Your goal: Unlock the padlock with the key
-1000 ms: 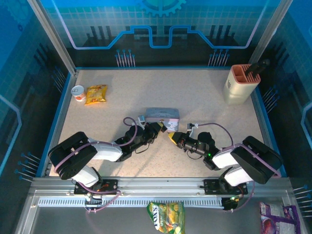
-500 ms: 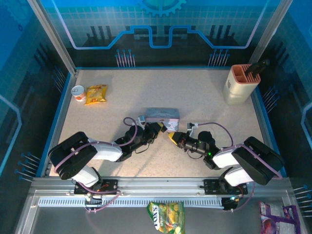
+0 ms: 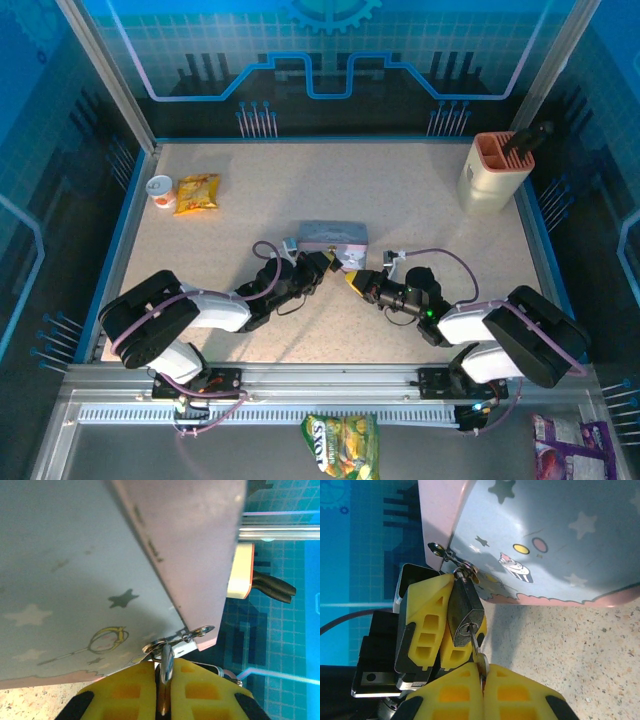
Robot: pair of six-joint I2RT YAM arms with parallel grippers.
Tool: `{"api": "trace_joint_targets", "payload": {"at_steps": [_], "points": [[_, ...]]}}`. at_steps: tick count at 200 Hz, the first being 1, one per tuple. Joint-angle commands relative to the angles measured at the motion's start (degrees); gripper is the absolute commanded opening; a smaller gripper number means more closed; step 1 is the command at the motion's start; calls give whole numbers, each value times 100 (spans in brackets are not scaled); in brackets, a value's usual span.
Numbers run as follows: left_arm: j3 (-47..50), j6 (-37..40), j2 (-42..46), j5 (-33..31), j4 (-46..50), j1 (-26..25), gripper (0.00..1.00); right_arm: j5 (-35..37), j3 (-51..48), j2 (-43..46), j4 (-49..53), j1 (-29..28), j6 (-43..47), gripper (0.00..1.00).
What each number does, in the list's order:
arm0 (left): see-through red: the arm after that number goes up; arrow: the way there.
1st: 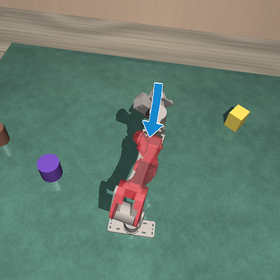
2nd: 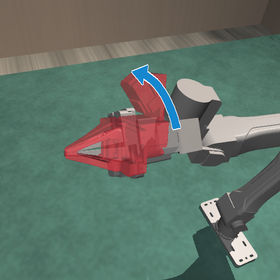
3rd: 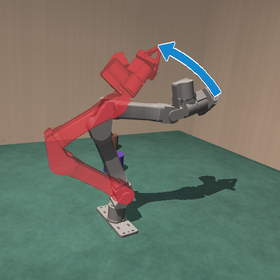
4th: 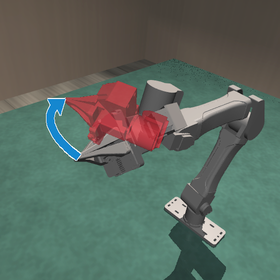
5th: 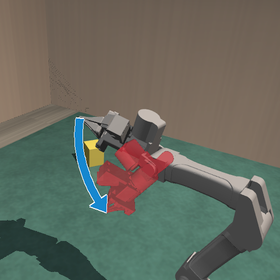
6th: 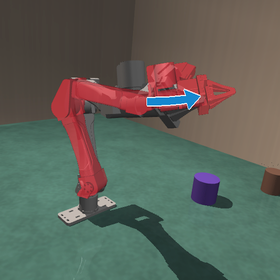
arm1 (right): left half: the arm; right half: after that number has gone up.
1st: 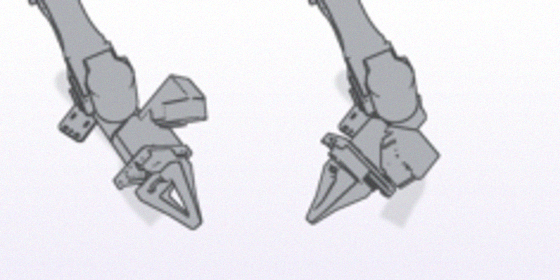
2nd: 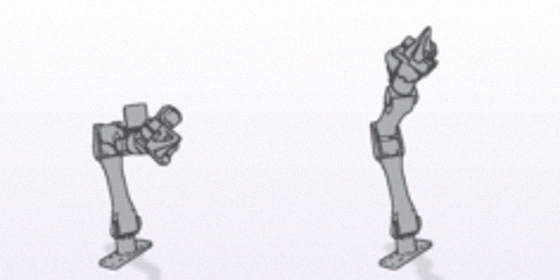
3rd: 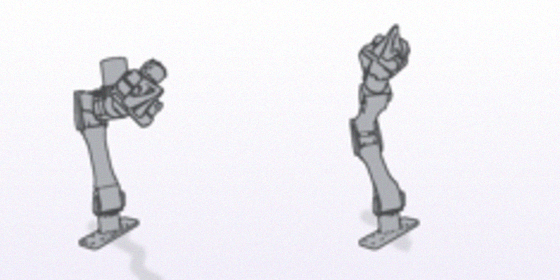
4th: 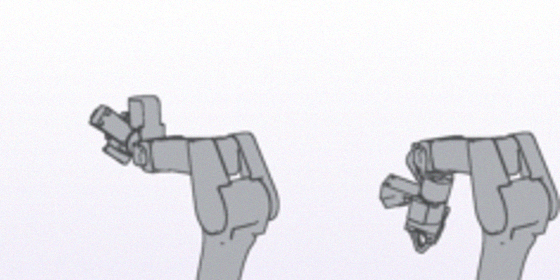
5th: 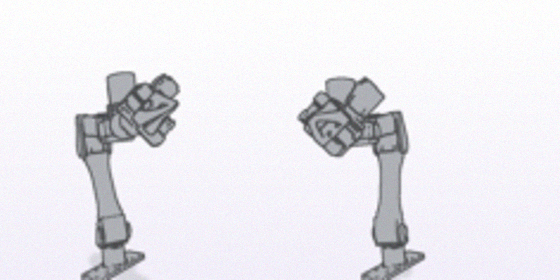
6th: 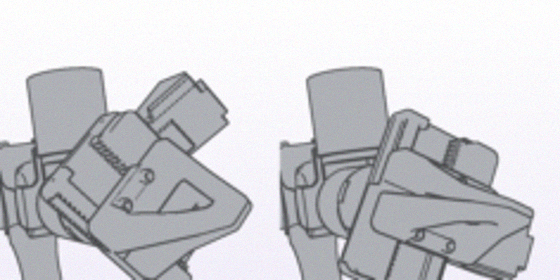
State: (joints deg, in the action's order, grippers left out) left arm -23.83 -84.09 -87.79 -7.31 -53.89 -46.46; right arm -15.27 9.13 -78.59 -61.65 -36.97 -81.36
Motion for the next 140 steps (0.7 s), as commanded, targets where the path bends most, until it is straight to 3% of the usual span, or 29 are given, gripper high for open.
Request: {"api": "trace_joint_targets", "payload": {"at_steps": [1,53,140], "points": [[26,-98,190,961,-374,-433,0,91,383,51,-172,-34,202,0],[45,-221,272,977,-478,-505,1,77,385,-234,-355,-87,142,0],[-46,-309,229,1092,-561,-505,1,-171,246,-1266,-1782,66,-507,0]]}}
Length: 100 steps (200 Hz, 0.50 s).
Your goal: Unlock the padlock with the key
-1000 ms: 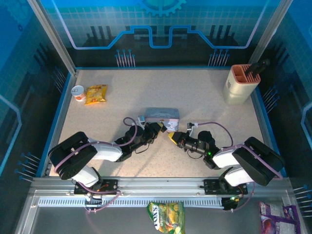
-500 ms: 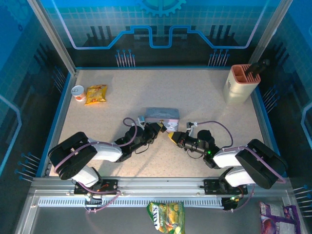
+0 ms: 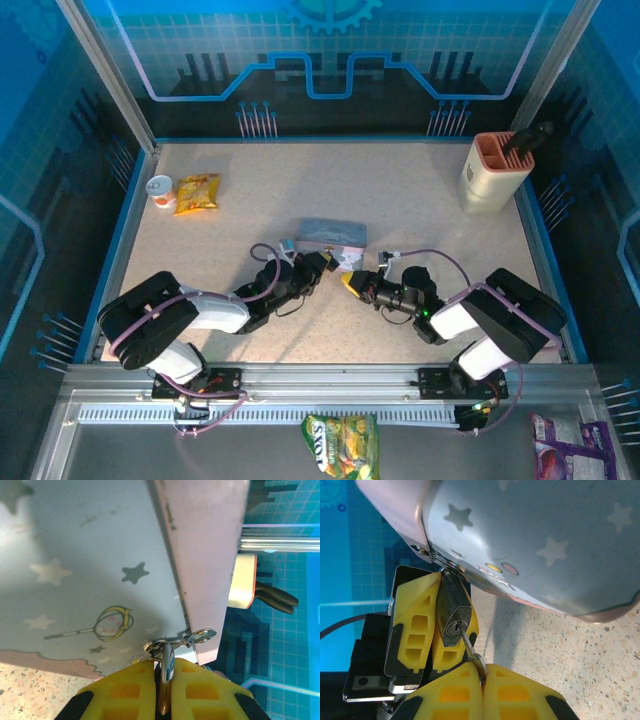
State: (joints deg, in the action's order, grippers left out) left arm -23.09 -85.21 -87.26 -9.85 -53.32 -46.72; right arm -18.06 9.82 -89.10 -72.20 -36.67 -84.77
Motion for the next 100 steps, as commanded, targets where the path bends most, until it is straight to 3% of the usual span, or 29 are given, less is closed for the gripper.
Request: {"api": "trace_joint_targets", "payload": {"at_steps": [1,100], "points": [[-118,-197,176,1349,-618,-479,1,110,177,-218,-730,36,-169,0],[-203,-164,78,1455,-458,-494,0,-169,349,-89,-633,331,-237,0]]}}
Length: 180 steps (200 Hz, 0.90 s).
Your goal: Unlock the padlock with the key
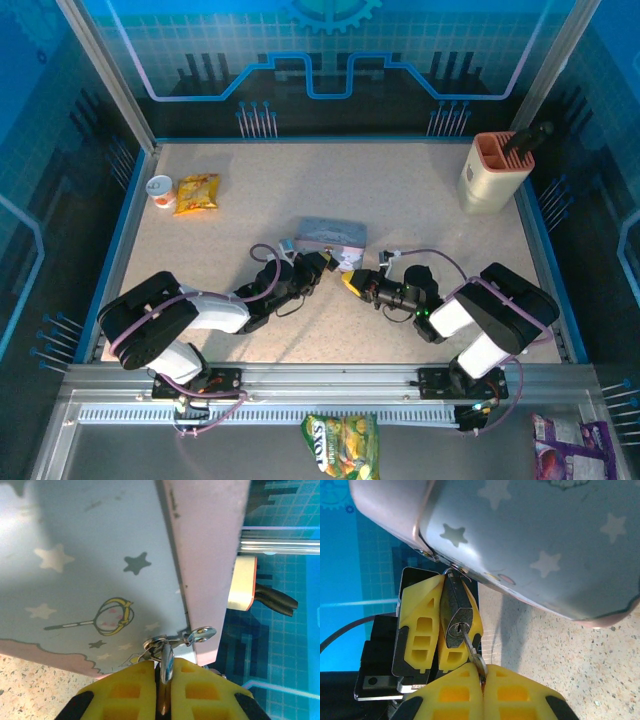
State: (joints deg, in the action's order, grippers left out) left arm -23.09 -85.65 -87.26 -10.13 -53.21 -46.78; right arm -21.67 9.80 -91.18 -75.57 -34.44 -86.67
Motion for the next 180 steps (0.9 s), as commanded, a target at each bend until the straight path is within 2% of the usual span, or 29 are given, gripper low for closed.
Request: {"api": "trace_joint_targets", "payload": {"at_steps": [1,59,134,180], "points": [[-204,-119,82,1481,-457,-493,0,186,353,123,-289,110,-45,0],[-290,-75,30,1494,-381,-549,0,146,513,629,525,75,251,0],[-461,-75,-67,1571,-401,-665,1,153,624,701,724,-18,393,0],[-461,-55,-46,1606,-340,-705,1,99,577,970,1126,240,509,0]]}}
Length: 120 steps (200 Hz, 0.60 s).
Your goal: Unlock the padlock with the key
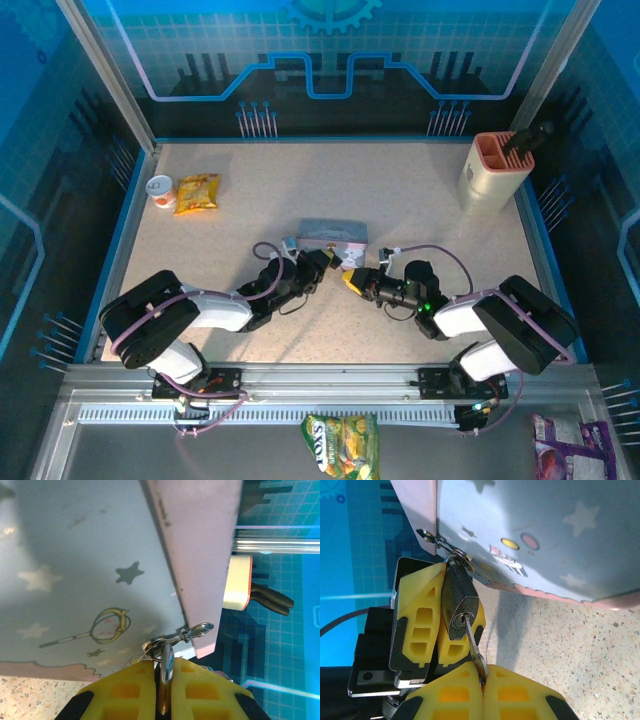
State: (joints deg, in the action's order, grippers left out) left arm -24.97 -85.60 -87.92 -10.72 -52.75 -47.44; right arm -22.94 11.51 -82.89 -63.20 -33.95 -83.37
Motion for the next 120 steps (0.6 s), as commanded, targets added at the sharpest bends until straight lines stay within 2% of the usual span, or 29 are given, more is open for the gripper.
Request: {"api": "trace_joint_targets", "payload": {"at_steps": [1,86,120], "points": [[-272,-61,24,1663,-386,-637,1,223,406,141,-103,198,176,0],[-307,19,142,1662,-279,-678,0,-71,352,63,-275,635,2,0],[-366,43,70,1713,-336,-679,0,-232,448,76,-261,628,-91,0]]}}
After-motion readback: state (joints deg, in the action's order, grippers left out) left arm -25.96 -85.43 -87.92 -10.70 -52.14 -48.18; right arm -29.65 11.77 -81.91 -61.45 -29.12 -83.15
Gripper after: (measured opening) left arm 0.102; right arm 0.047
